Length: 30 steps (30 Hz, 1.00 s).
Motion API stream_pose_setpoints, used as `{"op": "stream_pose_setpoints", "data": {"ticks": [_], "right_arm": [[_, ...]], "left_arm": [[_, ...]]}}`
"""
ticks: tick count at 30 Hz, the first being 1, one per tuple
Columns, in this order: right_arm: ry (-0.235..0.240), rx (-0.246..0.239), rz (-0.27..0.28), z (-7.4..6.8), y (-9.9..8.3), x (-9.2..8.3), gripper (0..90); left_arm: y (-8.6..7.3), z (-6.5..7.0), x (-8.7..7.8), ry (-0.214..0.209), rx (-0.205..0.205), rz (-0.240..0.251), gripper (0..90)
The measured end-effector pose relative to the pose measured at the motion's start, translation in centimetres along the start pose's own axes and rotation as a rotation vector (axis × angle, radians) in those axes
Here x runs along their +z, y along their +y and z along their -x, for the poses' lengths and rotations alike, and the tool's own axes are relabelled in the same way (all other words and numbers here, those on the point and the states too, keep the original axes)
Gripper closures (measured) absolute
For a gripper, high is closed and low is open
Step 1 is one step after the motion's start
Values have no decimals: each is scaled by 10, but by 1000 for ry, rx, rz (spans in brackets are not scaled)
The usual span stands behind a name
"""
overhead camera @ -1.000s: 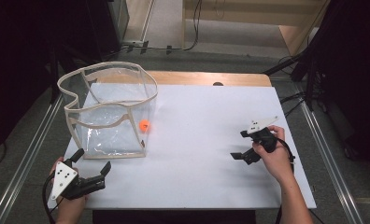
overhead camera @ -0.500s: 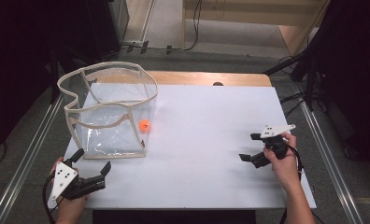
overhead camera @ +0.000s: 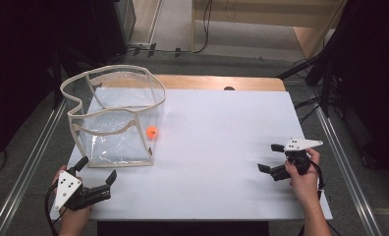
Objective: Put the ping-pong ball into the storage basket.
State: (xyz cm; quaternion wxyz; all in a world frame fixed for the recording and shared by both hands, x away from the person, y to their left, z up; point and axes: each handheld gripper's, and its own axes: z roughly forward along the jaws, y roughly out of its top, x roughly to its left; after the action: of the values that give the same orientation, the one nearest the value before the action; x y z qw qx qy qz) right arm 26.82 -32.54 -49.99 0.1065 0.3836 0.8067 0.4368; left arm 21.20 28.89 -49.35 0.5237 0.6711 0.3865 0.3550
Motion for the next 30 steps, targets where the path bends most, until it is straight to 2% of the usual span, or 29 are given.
{"op": "stream_pose_setpoints", "data": {"ticks": [7,18,22,26,30], "right_arm": [[-17,26,45,0,-12,-9,0],[-30,40,103,3,-31,-25,0],[-24,53,150,6,-35,-31,0],[-51,56,190,10,-42,-38,0],[-26,88,281,18,-50,-49,0]], "left_arm": [[0,0,0,1,-1,-1,14],[0,0,0,7,-3,0,14],[0,1,1,8,3,-4,14],[0,0,0,16,-2,-5,14],[0,-2,0,23,-15,-2,14]]}}
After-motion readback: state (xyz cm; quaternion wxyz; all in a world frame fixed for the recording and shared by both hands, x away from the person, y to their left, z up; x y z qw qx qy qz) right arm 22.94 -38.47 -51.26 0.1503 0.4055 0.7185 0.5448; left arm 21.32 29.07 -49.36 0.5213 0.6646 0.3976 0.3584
